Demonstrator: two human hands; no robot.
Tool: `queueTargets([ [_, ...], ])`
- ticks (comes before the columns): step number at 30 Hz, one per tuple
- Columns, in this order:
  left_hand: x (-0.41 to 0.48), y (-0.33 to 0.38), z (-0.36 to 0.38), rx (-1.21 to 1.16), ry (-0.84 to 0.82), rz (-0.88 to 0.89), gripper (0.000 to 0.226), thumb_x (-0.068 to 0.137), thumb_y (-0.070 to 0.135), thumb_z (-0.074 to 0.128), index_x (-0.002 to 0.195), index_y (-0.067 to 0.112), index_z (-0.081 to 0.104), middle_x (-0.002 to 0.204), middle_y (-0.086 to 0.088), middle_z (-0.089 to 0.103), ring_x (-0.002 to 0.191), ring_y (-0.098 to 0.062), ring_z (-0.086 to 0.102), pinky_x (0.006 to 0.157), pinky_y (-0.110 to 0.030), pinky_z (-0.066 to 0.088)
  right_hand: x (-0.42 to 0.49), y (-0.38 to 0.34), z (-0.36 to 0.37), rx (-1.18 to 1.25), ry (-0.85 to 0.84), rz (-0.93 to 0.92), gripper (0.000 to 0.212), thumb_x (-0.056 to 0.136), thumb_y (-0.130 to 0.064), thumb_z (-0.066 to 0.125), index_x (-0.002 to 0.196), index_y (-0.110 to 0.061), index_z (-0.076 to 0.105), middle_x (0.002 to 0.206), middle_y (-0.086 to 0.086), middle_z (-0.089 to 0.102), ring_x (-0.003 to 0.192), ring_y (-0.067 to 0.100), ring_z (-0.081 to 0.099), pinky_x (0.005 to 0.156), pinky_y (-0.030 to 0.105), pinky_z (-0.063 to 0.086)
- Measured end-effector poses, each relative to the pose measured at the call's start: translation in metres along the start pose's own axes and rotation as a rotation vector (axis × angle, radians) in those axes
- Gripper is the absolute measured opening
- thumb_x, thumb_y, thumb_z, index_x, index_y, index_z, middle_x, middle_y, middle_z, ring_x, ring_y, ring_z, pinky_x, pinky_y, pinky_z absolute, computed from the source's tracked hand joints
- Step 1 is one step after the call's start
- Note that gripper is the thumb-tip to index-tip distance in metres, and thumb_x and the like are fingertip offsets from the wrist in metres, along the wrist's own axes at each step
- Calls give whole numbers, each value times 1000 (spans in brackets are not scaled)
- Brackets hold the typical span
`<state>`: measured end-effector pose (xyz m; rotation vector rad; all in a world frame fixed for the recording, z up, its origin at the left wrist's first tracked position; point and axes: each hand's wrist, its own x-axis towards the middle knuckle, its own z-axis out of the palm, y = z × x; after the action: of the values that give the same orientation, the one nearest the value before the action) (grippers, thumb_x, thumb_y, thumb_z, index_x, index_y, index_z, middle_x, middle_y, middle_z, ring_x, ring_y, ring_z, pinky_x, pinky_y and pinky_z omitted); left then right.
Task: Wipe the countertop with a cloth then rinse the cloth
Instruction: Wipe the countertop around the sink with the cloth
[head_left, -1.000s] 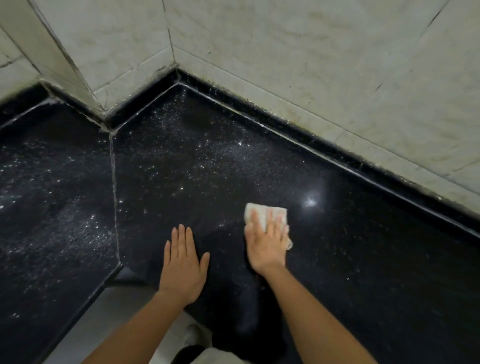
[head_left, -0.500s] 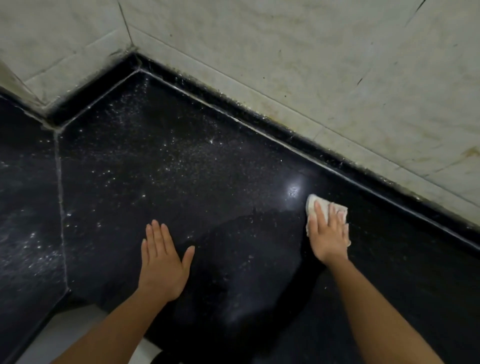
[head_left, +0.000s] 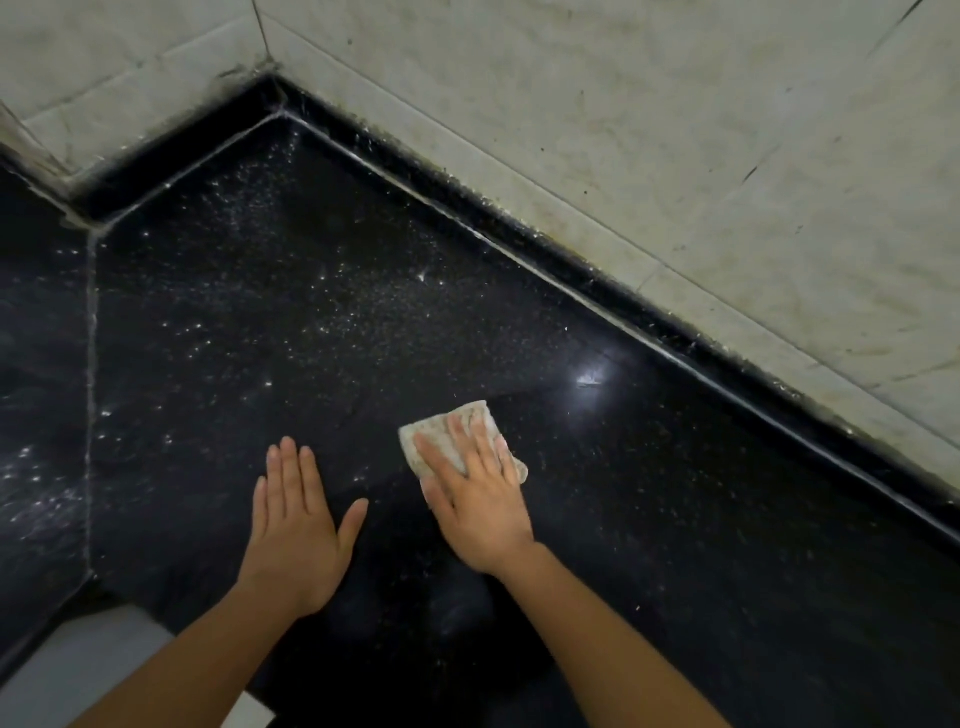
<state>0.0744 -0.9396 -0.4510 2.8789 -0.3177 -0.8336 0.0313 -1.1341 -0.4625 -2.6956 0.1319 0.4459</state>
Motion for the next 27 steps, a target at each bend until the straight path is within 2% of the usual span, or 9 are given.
queueTargets([
  [3,-1,1,-3,17,-3,0,82,83,61,-4,135,5,-33,145,-14,-39,133,-20,-37,114,-36,-18,-4,36,-12,-66,0,-183,52,97,-56,13,147,-44,23,160,-7,7,148,12,-4,118,32,-9],
  [5,-1,0,-4,26,-9,-2,84,83,65,-8,135,4,-34,146,-14,-39,132,-20,-39,113,-36,-19,-3,66,-21,-149,110,-78,55,99,-54,12,145,-36,36,153,6,34,144,23,25,115,33,2],
  [6,-1,0,-4,28,-14,-2,86,81,68,-13,135,4,-34,145,-14,-40,131,-20,-40,112,-36,-20,0,81,-30,-168,178,45,54,100,-52,13,145,-34,36,151,10,38,142,27,29,114,34,4],
  [10,-1,0,-6,45,-49,-3,88,77,70,-18,133,4,-36,143,-14,-43,130,-21,-41,109,-35,-23,18,132,-67,-12,214,564,50,102,-46,18,151,-39,11,162,0,3,148,18,-2,117,36,-6],
  [15,0,3,-10,47,-89,-17,79,90,58,1,133,3,-36,141,-14,-45,131,-23,-41,112,-37,-20,58,114,-70,135,249,805,53,101,-48,12,152,-37,-2,161,4,-12,147,23,-14,116,43,-13],
  [19,0,4,-11,50,-99,-22,79,92,57,3,134,2,-35,142,-15,-43,132,-23,-39,112,-37,-19,82,58,-50,72,149,556,56,101,-50,14,151,-37,-6,161,9,-9,147,26,-16,114,44,-15],
  [22,0,4,-12,65,-115,-32,79,92,57,3,135,2,-35,143,-15,-43,132,-23,-39,112,-37,-19,74,27,-34,-34,61,162,54,100,-50,22,151,-41,4,162,5,-3,147,23,-15,118,46,-8],
  [25,1,4,-13,71,-127,-39,80,91,59,2,135,3,-35,142,-14,-44,131,-22,-39,112,-37,-19,49,37,-33,-115,-22,-244,50,100,-49,28,149,-44,17,161,-6,-2,147,14,-15,118,35,-12],
  [27,0,4,-13,69,-131,-38,80,91,59,2,135,3,-35,142,-13,-44,131,-22,-40,112,-37,-20,44,64,-40,-146,-23,-279,51,97,-53,25,147,-44,25,161,-4,10,148,17,-2,117,33,-6],
])
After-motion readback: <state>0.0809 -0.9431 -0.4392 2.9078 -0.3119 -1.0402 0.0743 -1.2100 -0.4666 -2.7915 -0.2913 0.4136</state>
